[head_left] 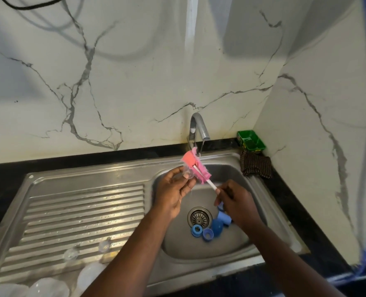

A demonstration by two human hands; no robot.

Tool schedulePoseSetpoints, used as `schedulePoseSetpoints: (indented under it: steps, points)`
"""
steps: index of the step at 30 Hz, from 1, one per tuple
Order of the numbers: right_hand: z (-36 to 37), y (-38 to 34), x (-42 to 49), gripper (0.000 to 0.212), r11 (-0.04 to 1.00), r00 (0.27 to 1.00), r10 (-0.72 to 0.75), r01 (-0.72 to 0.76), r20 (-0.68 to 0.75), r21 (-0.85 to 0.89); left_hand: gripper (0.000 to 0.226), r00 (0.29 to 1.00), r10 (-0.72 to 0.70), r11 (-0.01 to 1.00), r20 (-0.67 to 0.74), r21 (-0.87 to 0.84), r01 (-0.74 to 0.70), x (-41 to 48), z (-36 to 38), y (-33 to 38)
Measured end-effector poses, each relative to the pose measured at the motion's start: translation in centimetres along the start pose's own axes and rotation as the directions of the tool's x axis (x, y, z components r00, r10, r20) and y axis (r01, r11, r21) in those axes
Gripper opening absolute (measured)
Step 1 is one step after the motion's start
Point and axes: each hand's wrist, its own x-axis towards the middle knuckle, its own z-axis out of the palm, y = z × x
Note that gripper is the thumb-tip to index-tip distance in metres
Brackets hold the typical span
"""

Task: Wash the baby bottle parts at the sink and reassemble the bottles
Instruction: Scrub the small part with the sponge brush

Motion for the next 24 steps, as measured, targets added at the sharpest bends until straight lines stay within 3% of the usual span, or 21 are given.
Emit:
schedulePoseSetpoints:
  steps: [6, 11, 15, 17, 22, 24]
  points:
    - [-1.1, 0.9, 0.3, 0.024, 0.997, 0.998, 0.064, -0.065, 0.018, 0.028, 0.033, 0.999, 0.037, 0.986, 0.000, 0.161, -0.036, 0.2, 1.4, -1.3]
    - [-2.3, 2.9, 0.2, 0.019, 0.997, 0.996, 0.063, -0.066, 0.057, 0.051, 0.074, 0.989, 0.134, 0.941, -0.056, 0.321, -0.109, 1.5, 1.1, -1.9]
    - [-3.6, 4.4, 0.3, 0.016, 0.996, 0.996, 0.058, -0.062, 0.060, 0.061, 0.090, 0.981, 0.148, 0.819, 0.127, 0.541, -0.193, 1.0, 2.1, -1.6]
    - [-3.9, 4.5, 0.8, 0.015, 0.994, 0.996, 0.045, -0.052, 0.077, 0.093, 0.096, 0.966, 0.111, 0.790, 0.235, 0.568, -0.229, 0.6, 3.2, -2.3]
    - [-5.7, 5.1, 0.5, 0.012, 0.990, 0.994, 0.026, -0.040, 0.106, 0.133, 0.107, 0.976, 0.165, 0.790, 0.142, 0.574, -0.217, 1.1, 3.4, -1.8]
    - [-6.7, 5.3, 0.6, 0.013, 0.993, 0.992, 0.013, -0.027, 0.123, 0.116, 0.107, 0.972, 0.131, 0.757, 0.195, 0.613, -0.225, 1.0, 3.5, -1.3]
